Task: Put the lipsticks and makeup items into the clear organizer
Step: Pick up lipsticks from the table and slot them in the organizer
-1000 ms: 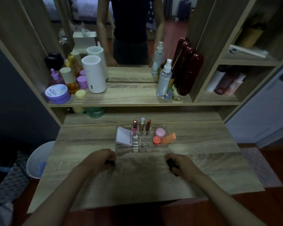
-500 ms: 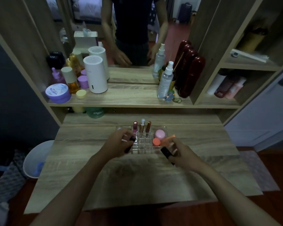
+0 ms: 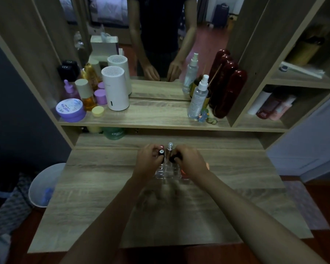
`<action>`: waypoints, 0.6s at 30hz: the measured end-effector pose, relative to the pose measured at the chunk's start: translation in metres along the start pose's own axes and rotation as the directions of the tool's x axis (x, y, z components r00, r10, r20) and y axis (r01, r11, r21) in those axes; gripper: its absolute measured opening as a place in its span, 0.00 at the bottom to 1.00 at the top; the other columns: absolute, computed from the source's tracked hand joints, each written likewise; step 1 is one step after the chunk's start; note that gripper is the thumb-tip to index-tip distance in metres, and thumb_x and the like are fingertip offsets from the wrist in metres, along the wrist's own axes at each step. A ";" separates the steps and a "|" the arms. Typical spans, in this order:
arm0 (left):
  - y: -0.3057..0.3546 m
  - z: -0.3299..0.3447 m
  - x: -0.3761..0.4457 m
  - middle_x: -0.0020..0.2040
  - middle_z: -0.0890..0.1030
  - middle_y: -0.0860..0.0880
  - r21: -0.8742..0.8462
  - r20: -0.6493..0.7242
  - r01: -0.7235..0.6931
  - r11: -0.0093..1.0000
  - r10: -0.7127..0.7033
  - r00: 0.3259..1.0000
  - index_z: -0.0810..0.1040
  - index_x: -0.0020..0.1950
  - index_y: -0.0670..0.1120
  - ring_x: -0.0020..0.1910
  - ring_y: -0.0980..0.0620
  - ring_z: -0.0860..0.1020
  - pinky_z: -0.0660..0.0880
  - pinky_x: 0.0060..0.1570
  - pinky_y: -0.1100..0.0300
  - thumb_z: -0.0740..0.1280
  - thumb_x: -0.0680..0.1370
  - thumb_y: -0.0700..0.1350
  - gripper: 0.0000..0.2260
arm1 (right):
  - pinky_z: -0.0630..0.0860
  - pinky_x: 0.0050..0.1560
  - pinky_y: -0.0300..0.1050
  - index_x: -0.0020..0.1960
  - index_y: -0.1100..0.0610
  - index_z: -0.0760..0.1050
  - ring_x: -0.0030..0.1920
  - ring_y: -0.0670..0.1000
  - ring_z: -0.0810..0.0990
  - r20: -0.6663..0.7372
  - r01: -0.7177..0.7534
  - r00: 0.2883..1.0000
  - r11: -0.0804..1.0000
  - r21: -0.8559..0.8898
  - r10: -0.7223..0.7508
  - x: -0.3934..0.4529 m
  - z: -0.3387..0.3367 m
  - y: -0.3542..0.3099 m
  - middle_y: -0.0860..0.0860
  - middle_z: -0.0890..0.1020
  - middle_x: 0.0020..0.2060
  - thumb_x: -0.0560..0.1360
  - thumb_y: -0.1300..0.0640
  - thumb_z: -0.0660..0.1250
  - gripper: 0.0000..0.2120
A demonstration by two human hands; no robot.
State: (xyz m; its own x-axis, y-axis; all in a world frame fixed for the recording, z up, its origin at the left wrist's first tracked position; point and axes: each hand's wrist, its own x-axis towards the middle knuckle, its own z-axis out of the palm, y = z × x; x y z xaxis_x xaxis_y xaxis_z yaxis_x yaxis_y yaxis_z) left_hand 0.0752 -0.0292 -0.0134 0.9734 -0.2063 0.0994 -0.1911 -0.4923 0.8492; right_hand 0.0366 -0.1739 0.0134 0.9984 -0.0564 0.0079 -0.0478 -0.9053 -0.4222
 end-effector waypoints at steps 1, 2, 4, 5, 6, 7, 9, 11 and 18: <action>-0.001 0.001 0.000 0.49 0.82 0.37 0.010 0.000 -0.007 1.000 0.007 1.000 0.79 0.50 0.36 0.48 0.40 0.81 0.78 0.52 0.44 0.69 0.69 0.32 0.11 | 0.77 0.49 0.53 0.48 0.57 0.76 0.50 0.59 0.80 0.009 0.002 1.000 1.000 -0.007 -0.002 0.002 0.003 0.001 0.57 0.83 0.49 0.72 0.62 0.66 0.05; -0.002 0.001 0.000 0.48 0.82 0.37 0.027 -0.003 -0.018 0.999 0.018 1.000 0.79 0.50 0.36 0.48 0.40 0.80 0.78 0.52 0.45 0.69 0.69 0.32 0.11 | 0.77 0.50 0.54 0.50 0.57 0.75 0.51 0.59 0.80 0.028 -0.006 1.000 1.000 -0.017 0.007 0.003 0.005 0.000 0.57 0.83 0.49 0.72 0.61 0.66 0.06; -0.004 0.002 0.000 0.47 0.82 0.37 0.053 -0.003 -0.038 0.998 0.039 0.999 0.79 0.49 0.36 0.47 0.41 0.80 0.77 0.51 0.47 0.70 0.68 0.32 0.10 | 0.77 0.51 0.54 0.52 0.57 0.73 0.51 0.59 0.80 0.049 -0.015 0.999 0.999 -0.030 0.016 0.003 0.010 0.001 0.58 0.83 0.50 0.73 0.61 0.66 0.08; -0.004 0.002 0.000 0.47 0.82 0.37 0.059 0.004 -0.041 0.997 0.041 0.999 0.79 0.48 0.36 0.47 0.41 0.80 0.77 0.50 0.49 0.70 0.69 0.32 0.09 | 0.77 0.51 0.54 0.54 0.57 0.72 0.52 0.59 0.81 0.050 -0.012 0.999 0.999 -0.040 0.014 0.004 0.013 0.002 0.58 0.83 0.50 0.73 0.61 0.66 0.10; -0.006 0.003 0.001 0.47 0.82 0.37 0.065 0.013 -0.039 0.997 0.038 0.999 0.79 0.48 0.36 0.47 0.42 0.79 0.75 0.49 0.51 0.69 0.69 0.32 0.09 | 0.78 0.51 0.54 0.57 0.57 0.71 0.52 0.59 0.81 0.055 -0.012 0.998 0.998 -0.062 0.015 0.004 0.015 0.002 0.58 0.83 0.50 0.73 0.60 0.66 0.13; -0.007 0.004 0.001 0.47 0.82 0.38 0.074 0.019 -0.035 0.997 0.033 0.999 0.79 0.48 0.36 0.47 0.43 0.79 0.74 0.48 0.54 0.69 0.69 0.33 0.08 | 0.78 0.51 0.53 0.60 0.56 0.70 0.53 0.59 0.81 0.058 -0.008 0.998 0.996 -0.083 0.013 0.005 0.017 0.002 0.57 0.84 0.51 0.74 0.59 0.66 0.15; -0.010 0.006 0.001 0.48 0.82 0.38 0.088 0.024 -0.024 0.996 0.022 0.999 0.79 0.48 0.37 0.45 0.48 0.77 0.70 0.42 0.66 0.69 0.70 0.33 0.08 | 0.77 0.51 0.52 0.62 0.55 0.69 0.53 0.58 0.81 0.052 -0.004 0.999 0.994 -0.112 0.010 0.005 0.021 0.002 0.56 0.84 0.51 0.75 0.58 0.65 0.16; -0.012 0.007 0.002 0.48 0.82 0.39 0.088 0.029 -0.008 0.996 0.006 1.000 0.79 0.48 0.37 0.44 0.53 0.74 0.65 0.37 0.71 0.69 0.70 0.33 0.08 | 0.76 0.51 0.50 0.61 0.55 0.71 0.53 0.57 0.81 0.040 0.005 0.999 0.992 -0.130 0.000 0.006 0.023 0.001 0.55 0.84 0.52 0.76 0.59 0.63 0.13; -0.020 0.011 0.003 0.48 0.82 0.38 0.080 0.045 0.000 0.997 -0.004 0.999 0.79 0.48 0.37 0.48 0.43 0.78 0.74 0.49 0.60 0.70 0.69 0.33 0.08 | 0.70 0.48 0.41 0.56 0.59 0.76 0.56 0.54 0.79 0.107 0.049 0.993 0.998 -0.045 -0.044 0.011 0.029 0.003 0.55 0.80 0.57 0.75 0.65 0.62 0.11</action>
State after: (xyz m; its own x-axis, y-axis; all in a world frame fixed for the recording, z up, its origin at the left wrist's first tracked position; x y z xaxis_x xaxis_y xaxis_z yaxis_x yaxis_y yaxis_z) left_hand 0.0805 -0.0292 -0.0357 0.9675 -0.2420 0.0727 -0.2002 -0.5583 0.8051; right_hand 0.0487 -0.1650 -0.0146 0.9971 0.0283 -0.0705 -0.0006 -0.9249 -0.3801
